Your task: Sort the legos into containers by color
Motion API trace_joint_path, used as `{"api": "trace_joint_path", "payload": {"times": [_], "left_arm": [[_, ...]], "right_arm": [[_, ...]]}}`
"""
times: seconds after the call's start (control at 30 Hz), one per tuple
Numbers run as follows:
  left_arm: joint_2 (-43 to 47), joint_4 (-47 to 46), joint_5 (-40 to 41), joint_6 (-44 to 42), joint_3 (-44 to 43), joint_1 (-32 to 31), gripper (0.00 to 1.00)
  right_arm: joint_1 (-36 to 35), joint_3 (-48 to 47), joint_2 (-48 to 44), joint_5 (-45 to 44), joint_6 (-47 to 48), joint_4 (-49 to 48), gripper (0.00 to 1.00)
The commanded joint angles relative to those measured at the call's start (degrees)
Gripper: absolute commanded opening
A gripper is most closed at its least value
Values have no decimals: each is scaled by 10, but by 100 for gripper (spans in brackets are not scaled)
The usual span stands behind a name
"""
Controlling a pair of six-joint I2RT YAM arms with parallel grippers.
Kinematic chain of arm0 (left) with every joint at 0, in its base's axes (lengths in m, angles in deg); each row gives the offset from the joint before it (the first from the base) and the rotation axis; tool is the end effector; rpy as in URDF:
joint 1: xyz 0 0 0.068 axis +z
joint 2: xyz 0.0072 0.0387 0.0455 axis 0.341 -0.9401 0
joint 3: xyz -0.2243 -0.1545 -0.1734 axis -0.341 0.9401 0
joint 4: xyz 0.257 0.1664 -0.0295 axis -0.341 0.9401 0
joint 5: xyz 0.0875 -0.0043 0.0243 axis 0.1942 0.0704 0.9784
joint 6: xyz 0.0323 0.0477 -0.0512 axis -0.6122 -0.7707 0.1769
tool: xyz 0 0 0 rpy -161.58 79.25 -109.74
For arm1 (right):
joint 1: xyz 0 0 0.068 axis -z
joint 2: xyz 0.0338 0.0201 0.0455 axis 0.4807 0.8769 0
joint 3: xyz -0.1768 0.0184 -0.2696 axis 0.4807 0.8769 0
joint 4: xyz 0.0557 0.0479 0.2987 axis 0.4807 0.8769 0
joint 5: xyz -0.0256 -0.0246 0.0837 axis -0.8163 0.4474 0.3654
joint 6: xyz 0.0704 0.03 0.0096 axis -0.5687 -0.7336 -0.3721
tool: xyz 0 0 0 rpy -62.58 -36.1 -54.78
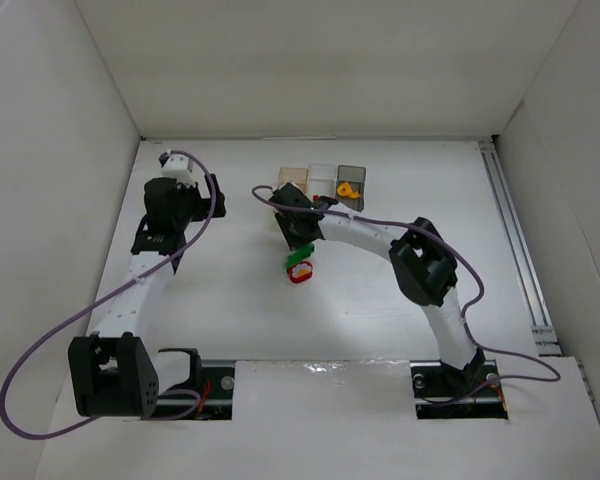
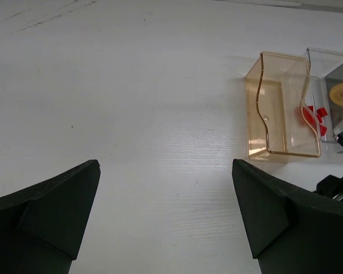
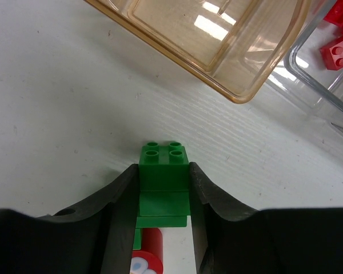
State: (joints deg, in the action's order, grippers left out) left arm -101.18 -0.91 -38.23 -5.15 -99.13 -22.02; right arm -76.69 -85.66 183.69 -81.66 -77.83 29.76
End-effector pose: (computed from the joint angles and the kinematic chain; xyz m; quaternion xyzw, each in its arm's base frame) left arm 0.3330 -0.0202 0.3341 0.0225 0.7821 -0.0846 0.6170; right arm 0.3900 0.4067 0.1867 -0.2354 0.9269 0.0291 0.2909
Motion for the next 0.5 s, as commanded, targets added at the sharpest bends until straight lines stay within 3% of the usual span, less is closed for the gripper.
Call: {"api": "trace_joint_path", "payload": {"times": [0.0,0.13,0.27,0.47], "left_arm": [[43,-49,-41,-40,24,5,100],[83,-32,-150,-125,44,5,100],[129,11,-334,-178,68,16,100],[112,44,-458,-101,54,16,100]], "right_arm": [[3,-20,-5,5,3,5,3],[16,34,-88,32,25,-51,0],[30,108,-198,92,31,-156,0],[41,165,-279,98,14,-244,0]]}}
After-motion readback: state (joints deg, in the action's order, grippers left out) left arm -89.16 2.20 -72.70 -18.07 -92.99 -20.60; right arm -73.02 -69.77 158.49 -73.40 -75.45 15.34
